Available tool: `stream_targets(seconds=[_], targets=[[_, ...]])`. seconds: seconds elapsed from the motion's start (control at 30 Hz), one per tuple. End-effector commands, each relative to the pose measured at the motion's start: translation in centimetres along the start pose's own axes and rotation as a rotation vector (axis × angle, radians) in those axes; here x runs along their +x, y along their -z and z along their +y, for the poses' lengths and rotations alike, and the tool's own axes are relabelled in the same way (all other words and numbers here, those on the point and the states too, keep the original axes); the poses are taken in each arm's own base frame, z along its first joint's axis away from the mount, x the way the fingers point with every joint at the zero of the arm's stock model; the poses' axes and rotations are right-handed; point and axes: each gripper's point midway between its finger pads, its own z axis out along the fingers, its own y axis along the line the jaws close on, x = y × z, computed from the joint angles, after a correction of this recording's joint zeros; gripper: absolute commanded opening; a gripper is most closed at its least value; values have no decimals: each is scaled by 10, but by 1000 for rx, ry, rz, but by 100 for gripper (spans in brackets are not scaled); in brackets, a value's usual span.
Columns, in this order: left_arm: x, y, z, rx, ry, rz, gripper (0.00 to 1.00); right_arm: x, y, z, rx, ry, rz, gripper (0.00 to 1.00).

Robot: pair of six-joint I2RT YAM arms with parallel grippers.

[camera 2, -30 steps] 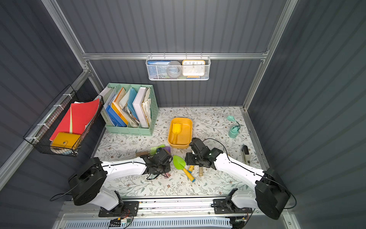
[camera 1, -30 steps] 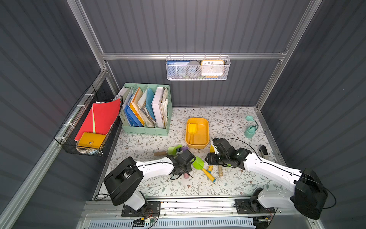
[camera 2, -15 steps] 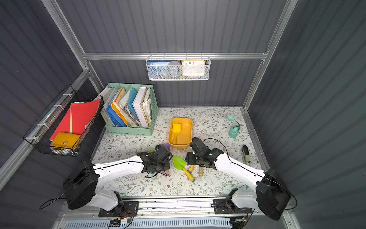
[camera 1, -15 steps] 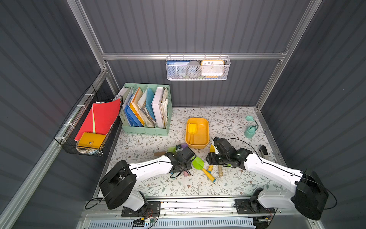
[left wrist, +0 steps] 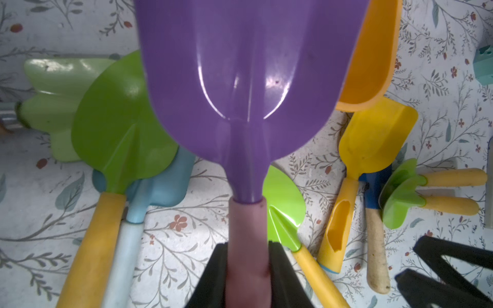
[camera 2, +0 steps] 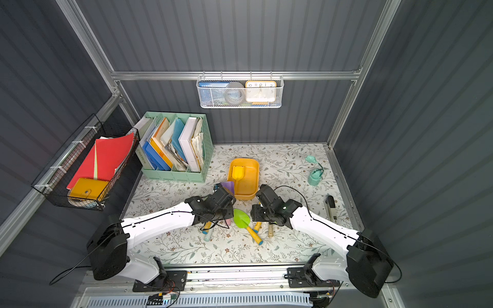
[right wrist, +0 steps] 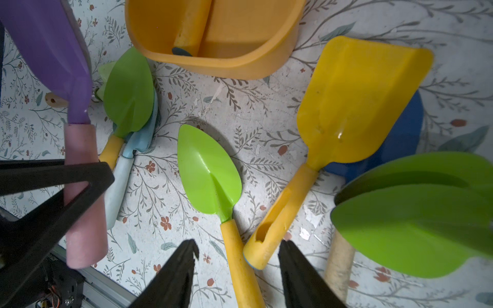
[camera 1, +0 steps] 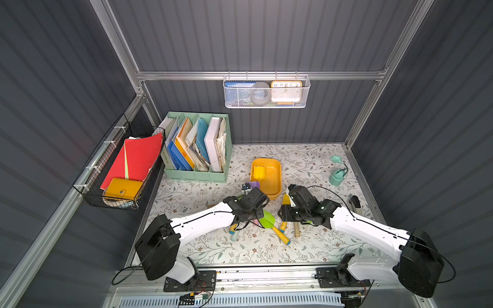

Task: Put the shovel into the storage box
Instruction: Place the shovel in the storage box.

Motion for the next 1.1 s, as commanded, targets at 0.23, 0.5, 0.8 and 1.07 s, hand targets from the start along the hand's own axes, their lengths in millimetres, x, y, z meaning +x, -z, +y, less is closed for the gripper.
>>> stream_targets(seconds=[0.23,0.5,0.8,1.07], targets=[[-36,-16,-27,-15,-91,-51,18,-10,1,4,0,-3,-27,56],[-70,-29,-37,9,-101,-66,18,-15,1,1,6,-22,-28,56],[-117,-44,-46,41,-108,-90,18,-21,6,-9,13,-52,-47,56],[-137,-74,-56,8,-155,-82,17,-18,4,-16,22,-77,-40,56]])
